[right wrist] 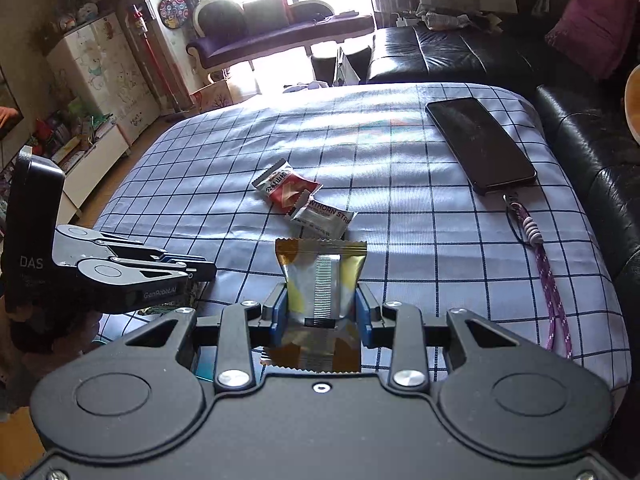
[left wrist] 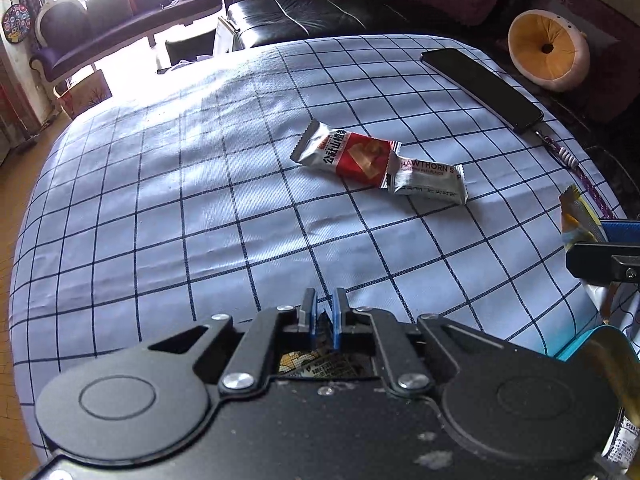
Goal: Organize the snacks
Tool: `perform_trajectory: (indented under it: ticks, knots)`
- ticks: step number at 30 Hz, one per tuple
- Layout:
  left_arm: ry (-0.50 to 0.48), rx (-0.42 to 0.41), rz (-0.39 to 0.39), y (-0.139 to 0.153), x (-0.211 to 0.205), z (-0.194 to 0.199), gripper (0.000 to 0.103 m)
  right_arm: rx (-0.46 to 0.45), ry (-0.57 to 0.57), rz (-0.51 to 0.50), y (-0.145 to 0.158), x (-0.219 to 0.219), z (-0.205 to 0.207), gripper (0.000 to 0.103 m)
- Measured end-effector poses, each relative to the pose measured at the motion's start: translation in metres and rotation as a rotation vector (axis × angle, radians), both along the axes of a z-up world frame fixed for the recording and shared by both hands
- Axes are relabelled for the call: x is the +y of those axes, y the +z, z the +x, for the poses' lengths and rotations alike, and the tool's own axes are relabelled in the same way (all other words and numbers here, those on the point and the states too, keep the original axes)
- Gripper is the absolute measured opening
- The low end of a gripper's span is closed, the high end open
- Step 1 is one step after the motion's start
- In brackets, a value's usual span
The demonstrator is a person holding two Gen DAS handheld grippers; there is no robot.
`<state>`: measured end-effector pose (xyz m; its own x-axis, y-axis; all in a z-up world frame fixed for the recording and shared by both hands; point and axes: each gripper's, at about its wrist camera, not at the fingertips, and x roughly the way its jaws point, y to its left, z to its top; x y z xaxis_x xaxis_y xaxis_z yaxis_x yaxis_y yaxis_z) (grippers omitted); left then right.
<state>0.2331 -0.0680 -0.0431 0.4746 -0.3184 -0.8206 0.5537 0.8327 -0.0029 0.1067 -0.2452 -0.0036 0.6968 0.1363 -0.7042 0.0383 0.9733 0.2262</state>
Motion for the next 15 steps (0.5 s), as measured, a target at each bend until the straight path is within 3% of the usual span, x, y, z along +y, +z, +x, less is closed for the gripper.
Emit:
perform_trajectory:
  ticks: [6,9,14,15]
  knots:
    - [0.035,-0.001,0.031,-0.0029,-0.0029,0.0019,0.021,-0.007,0.007,0.013,0.0002,0.0006,-0.0012,0.044]
    - [0.088,-0.014,0.065,0.0,-0.003,-0.0019,0.037,-0.01,0.012,0.019,0.0009,0.0013,-0.003,0.044]
    - [0.135,0.006,0.081,-0.0011,-0.0023,-0.0058,0.039,-0.009,0.014,0.017,0.0025,0.0046,-0.0049,0.044]
    - [0.131,0.011,0.081,-0.0011,-0.0043,-0.006,0.031,-0.01,0.015,0.016,0.0034,0.0058,-0.0056,0.044]
